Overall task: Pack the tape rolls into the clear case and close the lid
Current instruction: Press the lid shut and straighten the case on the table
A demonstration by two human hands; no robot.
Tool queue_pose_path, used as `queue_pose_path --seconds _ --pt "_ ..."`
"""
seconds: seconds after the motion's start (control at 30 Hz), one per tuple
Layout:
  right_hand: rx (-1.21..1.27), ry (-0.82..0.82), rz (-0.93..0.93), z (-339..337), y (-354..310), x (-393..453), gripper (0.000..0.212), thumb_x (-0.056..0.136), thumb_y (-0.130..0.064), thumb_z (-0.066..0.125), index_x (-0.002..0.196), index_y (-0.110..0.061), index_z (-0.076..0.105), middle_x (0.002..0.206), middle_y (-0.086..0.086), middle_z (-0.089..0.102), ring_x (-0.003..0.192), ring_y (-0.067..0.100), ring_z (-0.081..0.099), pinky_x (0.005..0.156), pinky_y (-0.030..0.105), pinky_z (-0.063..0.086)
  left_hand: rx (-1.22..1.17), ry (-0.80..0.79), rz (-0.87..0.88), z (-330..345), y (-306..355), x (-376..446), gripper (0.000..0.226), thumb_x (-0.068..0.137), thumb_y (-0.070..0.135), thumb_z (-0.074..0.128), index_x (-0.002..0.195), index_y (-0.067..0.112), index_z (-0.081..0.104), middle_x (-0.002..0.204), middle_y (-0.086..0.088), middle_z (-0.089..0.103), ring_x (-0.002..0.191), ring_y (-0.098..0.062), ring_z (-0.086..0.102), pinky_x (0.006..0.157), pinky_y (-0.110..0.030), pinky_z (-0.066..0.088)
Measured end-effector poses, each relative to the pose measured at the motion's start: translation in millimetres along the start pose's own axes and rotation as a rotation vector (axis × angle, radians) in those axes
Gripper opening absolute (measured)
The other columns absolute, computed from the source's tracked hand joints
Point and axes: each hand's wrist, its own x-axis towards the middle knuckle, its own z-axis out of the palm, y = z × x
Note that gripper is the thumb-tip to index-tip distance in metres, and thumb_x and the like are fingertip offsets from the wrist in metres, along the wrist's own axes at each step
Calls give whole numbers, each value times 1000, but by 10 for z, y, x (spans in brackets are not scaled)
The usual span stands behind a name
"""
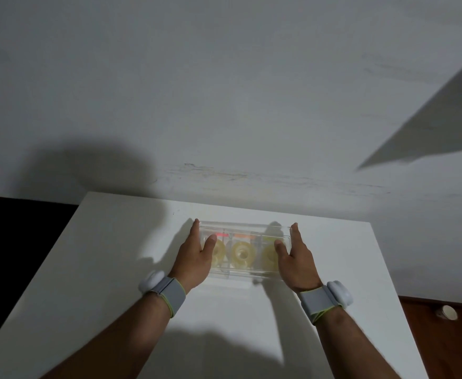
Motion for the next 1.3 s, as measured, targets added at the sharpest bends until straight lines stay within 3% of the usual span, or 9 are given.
queue_pose_path --seconds 0.23,0.77,1.3 --pt "-35 -25 45 -29 -31 23 64 100 -24 46 153 -10 13 146 19 45 132 33 42 99 28 30 6 -20 -25 45 20 34 66 105 37 46 160 17 15 165 -4 23 150 -19 26 106 -18 17" --pt "-62 -45 90 31 66 70 63 100 -24 45 152 -5 16 153 18 35 138 33 36 105 30 28 -8 -35 -58 47 18 50 64 104 35 48 159 17 19 165 -3 25 150 -19 26 106 -19 19" --pt "-7 -71 140 39 169 118 62 98 -24 48 151 -5 22 151 17 39 139 32 36 107 33 29 8 -23 -57 49 78 48 61 103 33 50 156 16 27 161 -5 33 147 -22 33 108 -26 26"
